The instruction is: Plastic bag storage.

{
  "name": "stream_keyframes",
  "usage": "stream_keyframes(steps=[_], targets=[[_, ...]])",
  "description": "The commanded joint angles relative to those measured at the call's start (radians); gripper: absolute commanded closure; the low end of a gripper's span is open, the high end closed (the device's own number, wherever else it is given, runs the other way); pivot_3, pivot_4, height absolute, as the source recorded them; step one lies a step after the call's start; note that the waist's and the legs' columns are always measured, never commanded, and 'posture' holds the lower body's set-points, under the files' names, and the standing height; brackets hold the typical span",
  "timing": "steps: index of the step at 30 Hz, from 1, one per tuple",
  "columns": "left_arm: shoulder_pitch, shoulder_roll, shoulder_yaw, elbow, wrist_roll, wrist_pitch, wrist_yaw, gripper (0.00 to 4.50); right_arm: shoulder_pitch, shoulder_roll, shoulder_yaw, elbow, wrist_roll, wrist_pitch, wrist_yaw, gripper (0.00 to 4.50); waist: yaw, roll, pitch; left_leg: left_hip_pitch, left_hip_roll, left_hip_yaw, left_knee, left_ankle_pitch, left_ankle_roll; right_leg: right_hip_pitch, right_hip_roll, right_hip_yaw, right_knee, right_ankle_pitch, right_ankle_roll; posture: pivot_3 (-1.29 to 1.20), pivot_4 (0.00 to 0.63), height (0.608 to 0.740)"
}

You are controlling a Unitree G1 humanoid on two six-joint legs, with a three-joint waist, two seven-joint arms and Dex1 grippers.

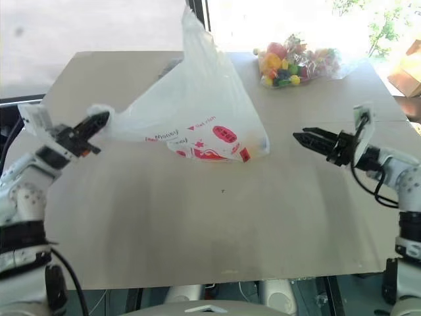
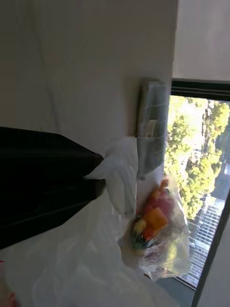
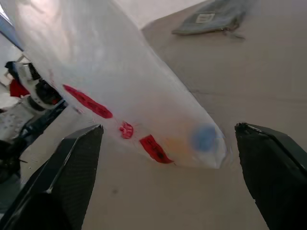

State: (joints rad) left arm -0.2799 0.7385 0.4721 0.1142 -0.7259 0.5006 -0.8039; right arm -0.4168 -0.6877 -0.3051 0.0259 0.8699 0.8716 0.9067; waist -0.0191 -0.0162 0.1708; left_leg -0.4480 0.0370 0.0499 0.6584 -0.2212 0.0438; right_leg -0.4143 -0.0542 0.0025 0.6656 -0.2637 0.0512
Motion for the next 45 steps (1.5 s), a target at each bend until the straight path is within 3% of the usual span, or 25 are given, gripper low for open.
stream_keyframes(steps=[1,5,9,13,14,16,17,20,24,28,32,36,45], targets=[[0.143,0.055,0.087,-0.209,-0.053,0.101,0.012,4.5,0.071,0.013,-0.019,-0.072,-0.063,-0.109,-0.026,0.07,0.004,0.0,0.0,0.0,0.0,0.0,0.0,0.0,0.0,0.0,0.0,0.0,0.0,0.0,0.0,0.0,0.15,0.74],[0.252,0.046,0.123,-0.299,-0.017,0.086,0.053,4.5,0.137,0.046,-0.015,-0.08,-0.096,-0.148,-0.059,0.07,0.013,0.0,0.0,0.003,0.0,-0.001,0.0,0.0,0.0,0.004,-0.001,-0.001,0.0,0.0,0.0,0.0,0.15,0.74],[0.197,0.006,0.165,-0.312,-0.061,0.034,0.077,4.5,0.11,0.088,-0.019,-0.072,-0.099,-0.158,-0.106,0.07,0.012,0.0,0.0,0.006,0.0,-0.001,0.001,0.002,-0.003,0.005,0.0,-0.001,0.0,0.002,-0.004,0.0,0.15,0.74],[0.09,-0.043,0.212,-0.295,-0.172,0.018,0.075,2.68,0.069,0.11,-0.001,-0.057,-0.108,-0.157,-0.128,0.0,0.012,-0.001,0.0,0.013,0.001,0.0,0.001,0.002,-0.003,0.011,0.001,-0.001,0.0,0.002,-0.004,0.0,0.15,0.74],[0.082,-0.048,0.213,-0.3,-0.186,0.022,0.074,2.68,0.062,0.111,0.004,-0.052,-0.113,-0.159,-0.129,0.0,0.01,0.0,0.0,0.013,0.001,0.0,0.0,0.002,-0.003,0.011,0.001,-0.001,0.0,0.002,-0.004,0.0,0.15,0.74],[0.076,-0.058,0.235,-0.308,-0.253,0.058,0.091,1.76,0.05,0.113,0.006,-0.043,-0.122,-0.163,-0.132,0.0,0.008,-0.001,0.0,0.015,0.0,0.001,-0.001,0.002,-0.003,0.013,0.001,0.0,-0.001,0.002,-0.004,0.0,0.15,0.74],[0.079,-0.06,0.246,-0.308,-0.282,0.075,0.099,1.61,0.047,0.113,0.005,-0.041,-0.125,-0.164,-0.134,0.0,0.007,-0.001,0.0,0.016,0.001,0.001,-0.001,0.002,-0.003,0.013,0.001,0.0,-0.001,0.002,-0.004,0.0,0.15,0.74],[0.132,-0.047,0.293,-0.295,-0.35,0.143,0.139,0.07,0.06,0.108,0.003,-0.053,-0.127,-0.165,-0.127,0.0,0.006,-0.001,0.0,0.015,0.001,0.001,-0.003,0.002,-0.003,0.013,0.001,0.0,-0.001,0.002,-0.004,0.0,0.15,0.74],[0.322,-0.001,0.357,-0.253,-0.273,0.211,0.196,0.07,0.119,0.083,-0.012,-0.08,-0.145,-0.195,-0.096,0.0,0.002,-0.001,0.0,0.016,0.001,0.002,-0.005,0.001,-0.003,0.012,0.001,0.002,-0.002,0.002,-0.004,0.0,0.15,0.74],[0.532,0.01,0.399,-0.183,-0.106,0.115,0.17,0.07,0.211,0.047,-0.022,-0.08,-0.186,-0.28,-0.035,0.0,0.005,-0.001,-0.001,0.017,0.001,0.003,-0.007,0.001,-0.003,0.011,0.001,0.002,-0.002,0.002,-0.004,0.0,0.15,0.74],[0.662,-0.042,0.458,-0.241,-0.123,0.09,0.103,0.07,0.277,0.03,-0.034,-0.083,-0.186,-0.309,0.001,0.0,0.01,-0.006,-0.003,0.017,0.002,0.002,-0.006,0.001,-0.003,0.012,-0.003,0.0,-0.004,0.0,-0.008,0.0,0.15,0.74],[0.88,-0.116,0.346,-0.366,0.049,-0.042,0.027,0.07,0.368,0.036,-0.035,-0.128,-0.202,-0.368,0.024,0.0,0.006,-0.006,-0.007,0.018,0.0,0.004,-0.007,0.0,-0.005,0.012,-0.012,0.005,-0.006,0.0,-0.009,0.0,0.15,0.74],[0.855,-0.263,0.112,-0.507,0.229,-0.246,0.093,0.07,0.508,0.05,0.009,-0.111,-0.288,-0.67,0.246,0.0,0.01,-0.003,-0.013,0.017,0.001,0.01,-0.01,-0.002,-0.007,0.011,-0.017,0.006,-0.007,0.0,-0.009,0.0,0.15,0.74]])
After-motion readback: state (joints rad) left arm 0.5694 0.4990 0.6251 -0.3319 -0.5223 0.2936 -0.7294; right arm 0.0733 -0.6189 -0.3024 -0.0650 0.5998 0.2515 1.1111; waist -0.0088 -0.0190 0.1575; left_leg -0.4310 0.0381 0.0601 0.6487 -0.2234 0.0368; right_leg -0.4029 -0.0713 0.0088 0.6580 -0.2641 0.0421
